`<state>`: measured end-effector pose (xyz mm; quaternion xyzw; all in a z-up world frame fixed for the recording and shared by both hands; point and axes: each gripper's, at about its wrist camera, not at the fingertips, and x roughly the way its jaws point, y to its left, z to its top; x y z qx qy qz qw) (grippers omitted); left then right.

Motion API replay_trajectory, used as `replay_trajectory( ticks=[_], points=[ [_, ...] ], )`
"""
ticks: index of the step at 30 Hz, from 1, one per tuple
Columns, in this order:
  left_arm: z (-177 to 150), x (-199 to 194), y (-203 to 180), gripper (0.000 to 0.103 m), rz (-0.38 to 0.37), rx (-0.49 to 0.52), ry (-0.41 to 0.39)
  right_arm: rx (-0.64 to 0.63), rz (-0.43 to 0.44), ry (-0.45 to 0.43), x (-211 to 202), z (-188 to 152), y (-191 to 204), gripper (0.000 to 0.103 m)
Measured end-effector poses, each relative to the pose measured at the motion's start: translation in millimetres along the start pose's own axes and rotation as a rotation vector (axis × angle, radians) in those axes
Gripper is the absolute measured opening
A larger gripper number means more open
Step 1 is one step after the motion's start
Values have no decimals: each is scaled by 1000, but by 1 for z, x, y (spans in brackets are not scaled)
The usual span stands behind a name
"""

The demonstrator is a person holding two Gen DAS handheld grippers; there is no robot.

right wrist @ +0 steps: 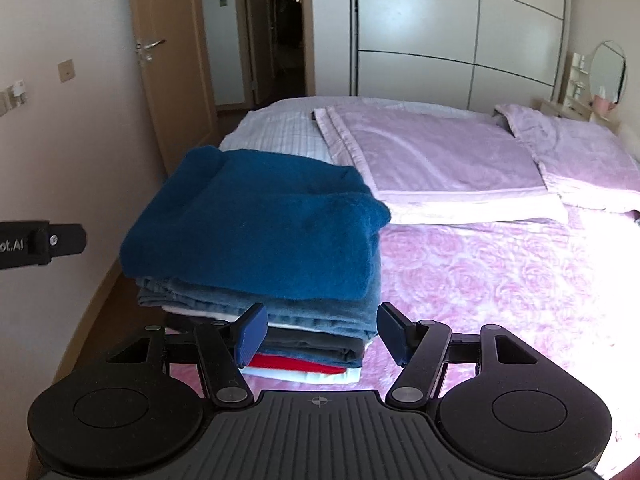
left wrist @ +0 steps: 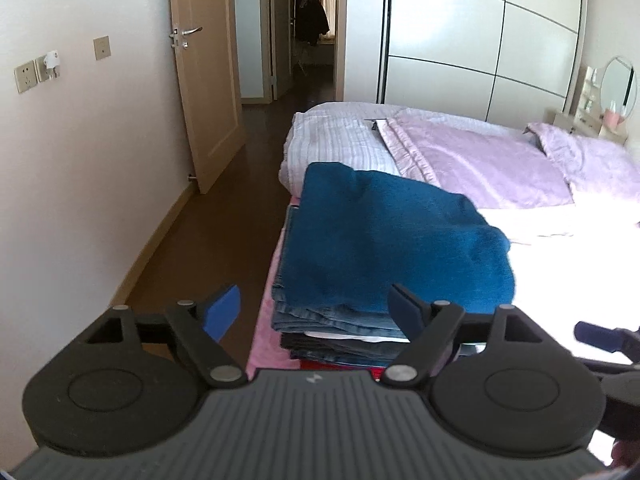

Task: Fold clothes

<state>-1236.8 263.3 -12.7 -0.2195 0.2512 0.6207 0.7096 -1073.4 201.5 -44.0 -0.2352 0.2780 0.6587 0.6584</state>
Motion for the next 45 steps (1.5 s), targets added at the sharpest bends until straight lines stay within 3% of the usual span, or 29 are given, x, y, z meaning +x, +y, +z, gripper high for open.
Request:
replay_trajectory(
  ticks=[9, 31, 45],
  points=[
    [-12, -20, -24, 78, 21, 52, 34, 42, 102, 51, -21, -2, -19, 64],
    [-80, -86, -68, 79, 95, 46, 68, -4, 78, 110, -89, -56, -44, 64],
    [-124, -118, -72, 80, 150, 28, 110, -25, 90, 137, -115, -96, -46, 64]
  ],
)
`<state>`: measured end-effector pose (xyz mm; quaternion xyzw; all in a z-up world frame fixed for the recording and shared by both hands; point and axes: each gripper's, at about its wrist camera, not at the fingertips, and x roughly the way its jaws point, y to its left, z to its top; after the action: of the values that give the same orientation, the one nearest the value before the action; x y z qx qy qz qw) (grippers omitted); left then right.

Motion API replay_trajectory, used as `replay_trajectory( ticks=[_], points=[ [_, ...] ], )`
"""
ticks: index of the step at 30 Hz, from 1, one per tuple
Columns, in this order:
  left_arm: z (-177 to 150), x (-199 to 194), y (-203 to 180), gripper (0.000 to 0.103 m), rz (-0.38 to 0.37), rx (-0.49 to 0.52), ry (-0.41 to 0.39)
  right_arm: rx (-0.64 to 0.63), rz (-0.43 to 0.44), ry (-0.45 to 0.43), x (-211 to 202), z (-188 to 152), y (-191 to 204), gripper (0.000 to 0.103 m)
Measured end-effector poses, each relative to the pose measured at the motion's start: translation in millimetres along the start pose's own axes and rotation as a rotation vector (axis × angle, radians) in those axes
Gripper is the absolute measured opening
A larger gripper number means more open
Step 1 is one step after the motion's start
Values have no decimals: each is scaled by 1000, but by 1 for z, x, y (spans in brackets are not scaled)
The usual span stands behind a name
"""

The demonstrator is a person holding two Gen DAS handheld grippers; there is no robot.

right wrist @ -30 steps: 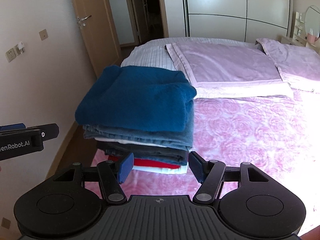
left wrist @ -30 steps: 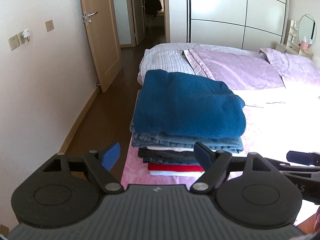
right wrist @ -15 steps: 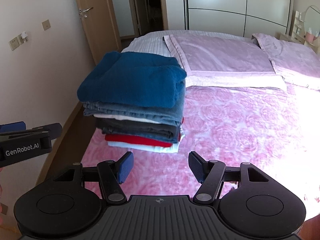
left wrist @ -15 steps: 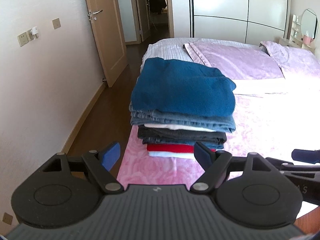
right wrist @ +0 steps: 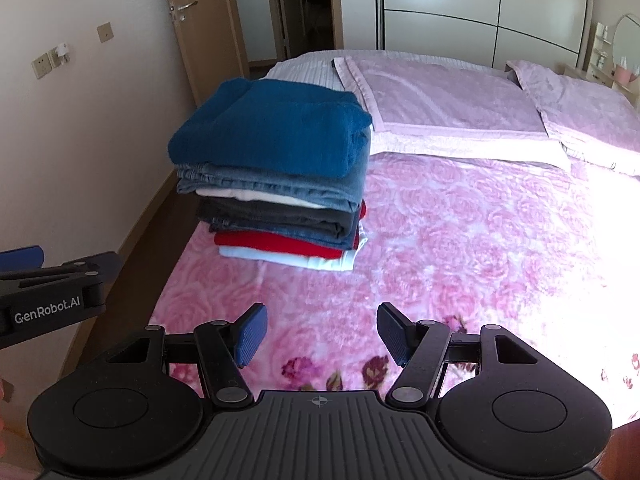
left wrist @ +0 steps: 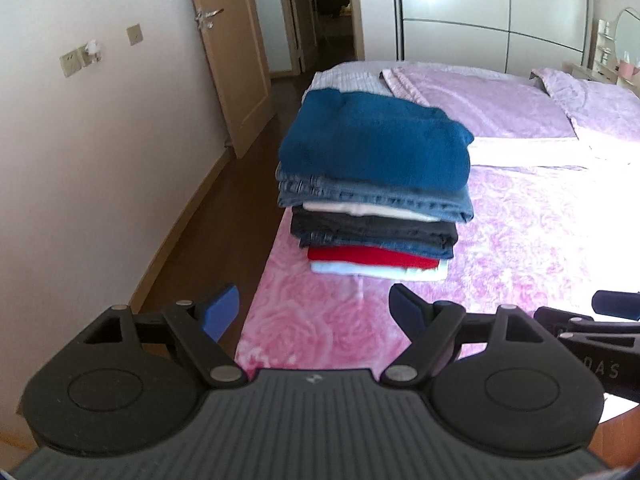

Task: Fold clothes

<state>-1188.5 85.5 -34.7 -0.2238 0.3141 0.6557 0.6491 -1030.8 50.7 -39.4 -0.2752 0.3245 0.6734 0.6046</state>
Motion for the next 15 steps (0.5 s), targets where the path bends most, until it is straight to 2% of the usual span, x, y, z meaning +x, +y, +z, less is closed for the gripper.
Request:
replay_trajectory(
  ticks=[8, 15],
  points=[
    [-20, -5, 3, 80, -8, -38, 52, 35, 36, 26, -1, -17, -8, 64],
    [-28, -1, -6, 80, -32, -24, 87, 37, 28, 33, 1, -25, -13, 64]
  ],
)
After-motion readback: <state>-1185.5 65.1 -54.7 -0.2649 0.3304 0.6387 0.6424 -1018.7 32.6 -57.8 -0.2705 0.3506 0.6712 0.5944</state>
